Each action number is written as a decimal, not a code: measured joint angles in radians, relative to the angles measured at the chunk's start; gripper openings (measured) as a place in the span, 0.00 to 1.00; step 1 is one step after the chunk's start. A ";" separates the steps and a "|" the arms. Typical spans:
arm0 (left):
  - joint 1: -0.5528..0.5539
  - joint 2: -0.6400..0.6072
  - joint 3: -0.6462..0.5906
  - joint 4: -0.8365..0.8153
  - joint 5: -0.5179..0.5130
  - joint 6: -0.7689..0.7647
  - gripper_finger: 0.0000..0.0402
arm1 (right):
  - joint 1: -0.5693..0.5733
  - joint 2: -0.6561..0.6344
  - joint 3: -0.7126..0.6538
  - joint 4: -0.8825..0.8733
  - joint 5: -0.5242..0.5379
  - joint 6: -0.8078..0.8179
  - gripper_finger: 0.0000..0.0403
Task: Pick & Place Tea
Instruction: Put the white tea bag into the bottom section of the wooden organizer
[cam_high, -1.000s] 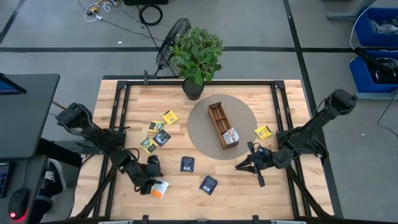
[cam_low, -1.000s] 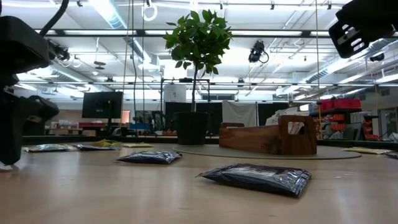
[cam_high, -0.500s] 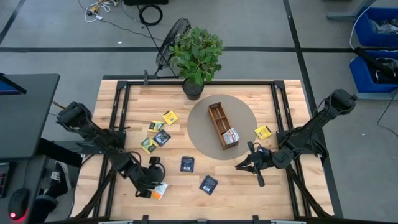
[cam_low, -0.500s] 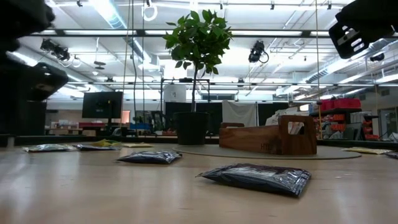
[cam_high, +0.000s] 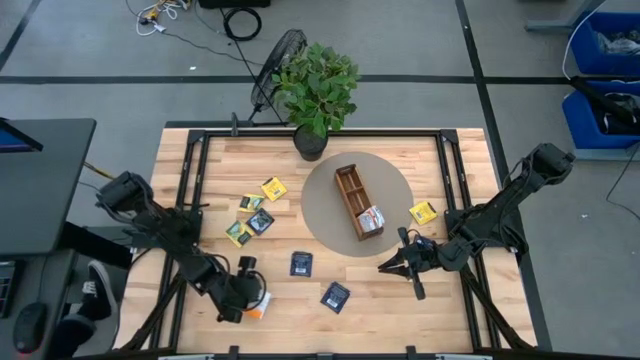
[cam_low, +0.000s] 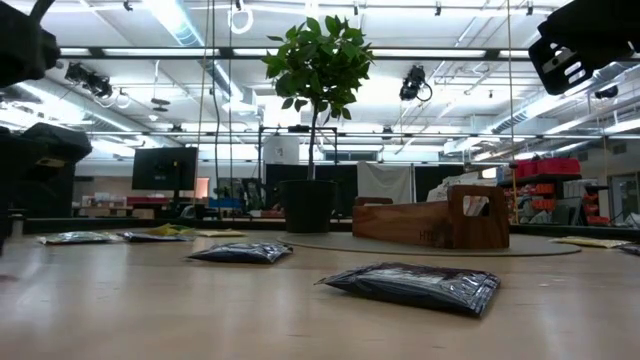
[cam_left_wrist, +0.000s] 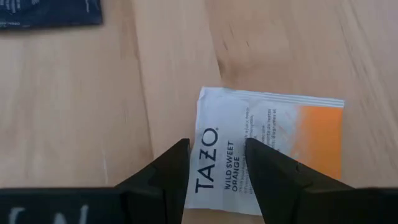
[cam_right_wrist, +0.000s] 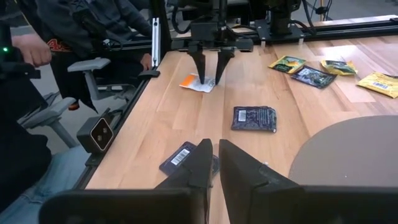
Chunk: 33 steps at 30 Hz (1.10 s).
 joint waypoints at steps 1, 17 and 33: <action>0.001 0.011 0.000 -0.001 -0.002 -0.010 0.40 | 0.000 0.000 0.000 0.000 0.000 0.000 0.09; 0.064 0.031 0.003 -0.007 -0.045 0.038 0.02 | 0.000 0.000 0.000 -0.004 0.063 0.035 0.09; 0.109 0.038 0.148 -0.050 -0.303 0.415 0.01 | -0.113 0.010 0.001 0.105 0.047 0.052 0.09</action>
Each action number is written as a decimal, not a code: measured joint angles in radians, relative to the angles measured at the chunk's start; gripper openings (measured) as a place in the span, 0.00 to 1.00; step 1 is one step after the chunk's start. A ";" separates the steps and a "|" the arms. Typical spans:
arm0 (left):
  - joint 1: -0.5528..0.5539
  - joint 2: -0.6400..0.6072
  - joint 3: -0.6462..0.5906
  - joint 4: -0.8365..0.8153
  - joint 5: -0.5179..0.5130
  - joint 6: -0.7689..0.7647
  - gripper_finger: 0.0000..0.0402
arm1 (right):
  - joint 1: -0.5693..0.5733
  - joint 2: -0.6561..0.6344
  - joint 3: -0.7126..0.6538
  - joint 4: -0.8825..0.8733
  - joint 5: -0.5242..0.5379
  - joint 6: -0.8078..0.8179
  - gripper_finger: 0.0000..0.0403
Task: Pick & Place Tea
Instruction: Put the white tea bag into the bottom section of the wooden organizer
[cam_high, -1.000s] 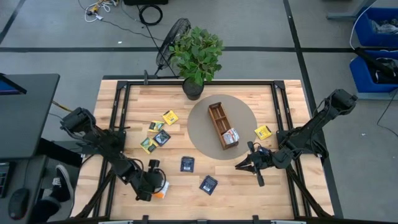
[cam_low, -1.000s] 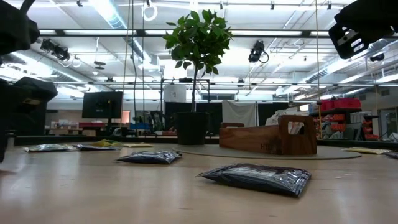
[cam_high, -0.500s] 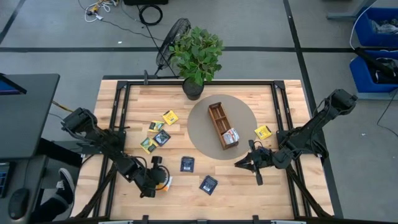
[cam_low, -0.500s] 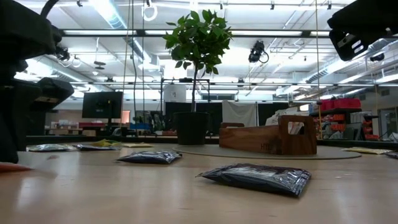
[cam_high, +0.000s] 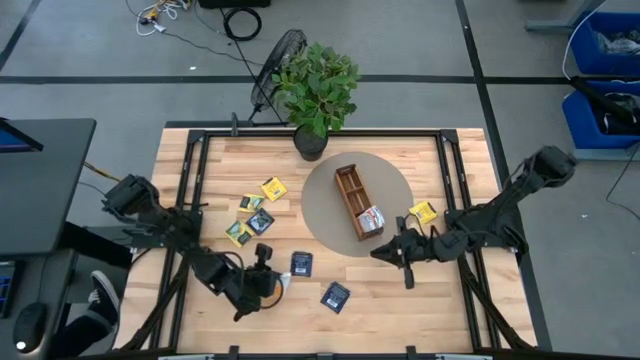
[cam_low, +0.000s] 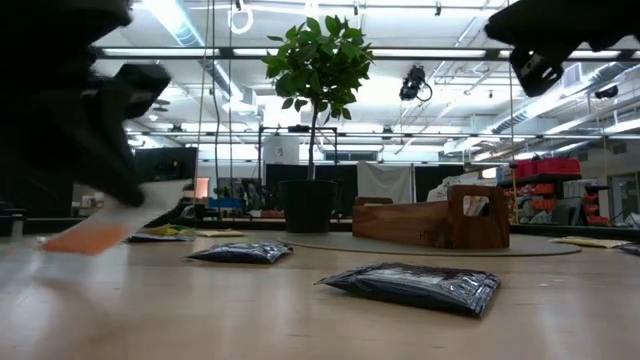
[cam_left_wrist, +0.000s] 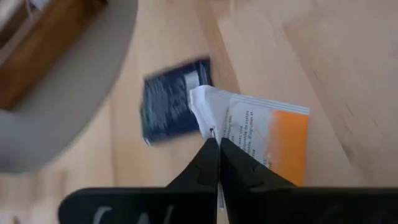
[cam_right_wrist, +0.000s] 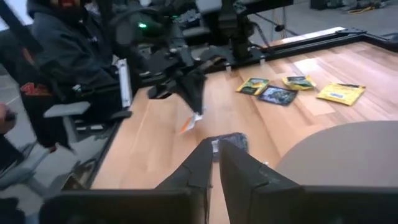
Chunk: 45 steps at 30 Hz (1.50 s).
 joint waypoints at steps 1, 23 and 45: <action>0.014 0.000 0.011 0.001 -0.001 0.027 0.01 | -0.014 0.005 0.000 0.003 -0.009 0.000 0.10; 0.231 -0.004 0.123 0.150 -0.035 0.463 0.01 | -0.246 0.442 0.452 -0.225 -0.102 0.095 0.57; 0.229 -0.005 0.123 0.219 -0.148 0.602 0.02 | -0.342 0.516 0.545 -0.316 -0.267 0.158 0.51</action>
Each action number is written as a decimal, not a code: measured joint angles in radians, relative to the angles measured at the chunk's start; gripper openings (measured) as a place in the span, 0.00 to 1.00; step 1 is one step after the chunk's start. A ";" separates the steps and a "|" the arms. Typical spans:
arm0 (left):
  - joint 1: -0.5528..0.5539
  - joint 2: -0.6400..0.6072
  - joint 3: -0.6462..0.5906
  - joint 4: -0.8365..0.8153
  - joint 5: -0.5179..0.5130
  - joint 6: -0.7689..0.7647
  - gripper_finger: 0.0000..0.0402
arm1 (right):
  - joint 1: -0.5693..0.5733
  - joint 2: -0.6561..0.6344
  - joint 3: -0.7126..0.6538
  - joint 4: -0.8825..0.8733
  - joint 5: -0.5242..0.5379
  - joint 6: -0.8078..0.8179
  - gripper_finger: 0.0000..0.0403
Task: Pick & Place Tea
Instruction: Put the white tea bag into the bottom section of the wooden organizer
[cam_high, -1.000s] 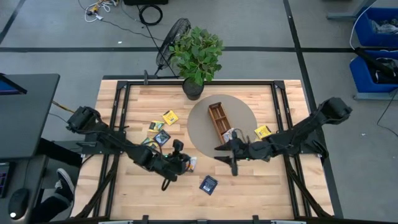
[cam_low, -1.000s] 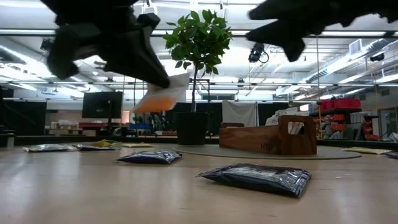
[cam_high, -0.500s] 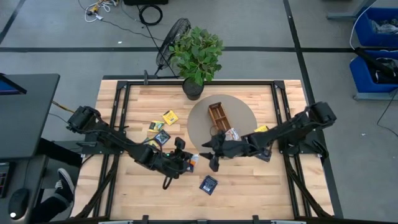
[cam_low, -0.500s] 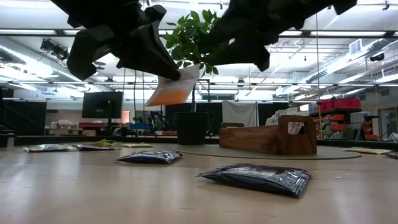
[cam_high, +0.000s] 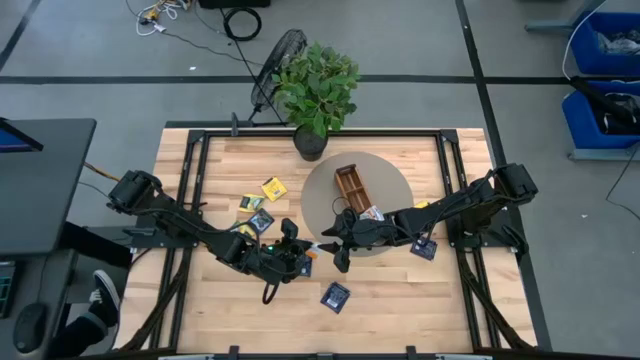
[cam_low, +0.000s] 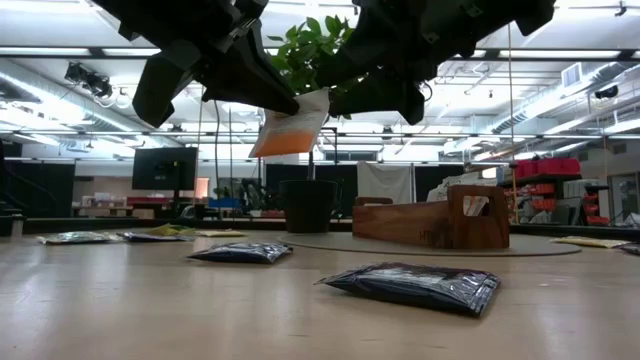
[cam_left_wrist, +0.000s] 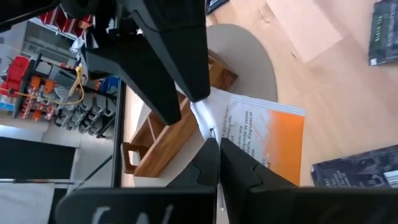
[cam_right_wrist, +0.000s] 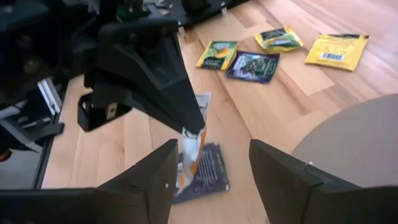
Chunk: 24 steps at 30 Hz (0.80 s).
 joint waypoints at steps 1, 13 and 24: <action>0.000 0.000 0.000 0.003 -0.001 0.011 0.02 | 0.000 0.000 0.000 0.001 0.000 0.001 0.51; 0.007 0.000 0.001 0.050 -0.011 0.047 0.01 | -0.002 0.000 0.000 -0.004 -0.008 -0.005 0.34; 0.007 0.000 0.001 0.044 0.031 -0.054 0.11 | -0.001 -0.001 0.000 -0.019 -0.003 -0.038 0.03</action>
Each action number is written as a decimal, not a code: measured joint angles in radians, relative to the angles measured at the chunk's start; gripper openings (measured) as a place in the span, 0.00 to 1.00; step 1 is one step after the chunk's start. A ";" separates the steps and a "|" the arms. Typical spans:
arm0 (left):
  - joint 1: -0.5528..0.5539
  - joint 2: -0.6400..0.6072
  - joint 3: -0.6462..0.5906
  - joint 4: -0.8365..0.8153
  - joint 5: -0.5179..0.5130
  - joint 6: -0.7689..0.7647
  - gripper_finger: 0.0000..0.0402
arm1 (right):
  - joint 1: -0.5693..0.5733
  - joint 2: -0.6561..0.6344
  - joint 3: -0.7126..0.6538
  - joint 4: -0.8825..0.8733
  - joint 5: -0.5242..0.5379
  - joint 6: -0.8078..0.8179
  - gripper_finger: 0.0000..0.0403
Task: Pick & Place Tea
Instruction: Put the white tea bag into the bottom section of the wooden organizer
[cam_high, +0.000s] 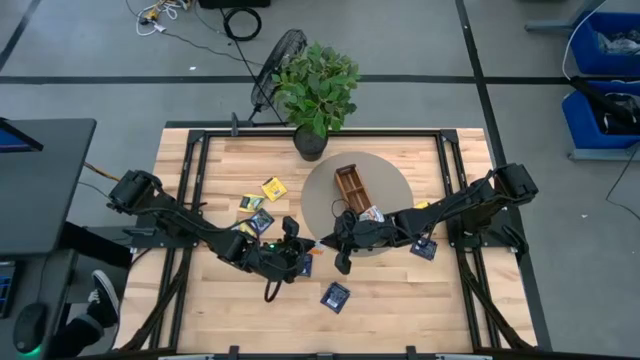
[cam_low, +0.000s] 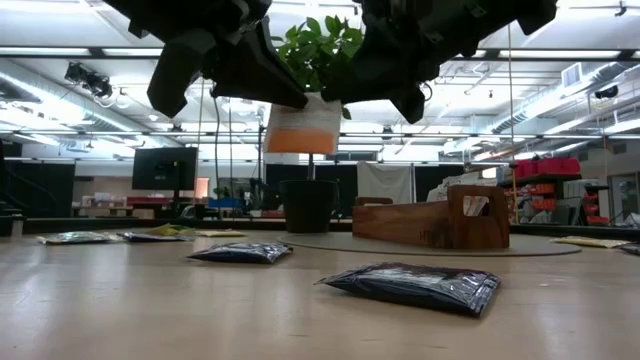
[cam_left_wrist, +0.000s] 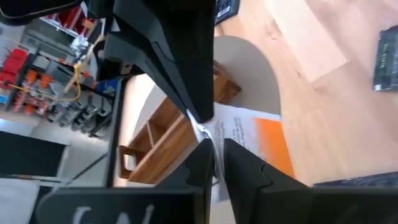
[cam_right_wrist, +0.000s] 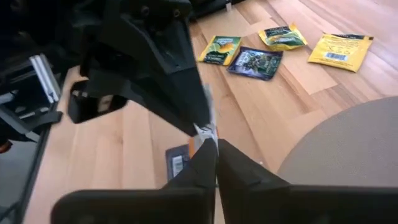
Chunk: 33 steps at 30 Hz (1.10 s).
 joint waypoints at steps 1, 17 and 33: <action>0.000 0.000 0.000 -0.007 0.005 -0.026 0.12 | 0.000 0.000 0.000 -0.006 0.010 0.000 0.02; -0.039 0.000 -0.287 0.570 0.244 -0.222 0.12 | 0.138 -0.071 -0.002 -0.235 0.373 0.085 0.00; -0.047 0.000 -0.596 1.205 0.227 -0.260 0.08 | 0.335 -0.145 -0.021 -0.707 0.876 0.788 0.00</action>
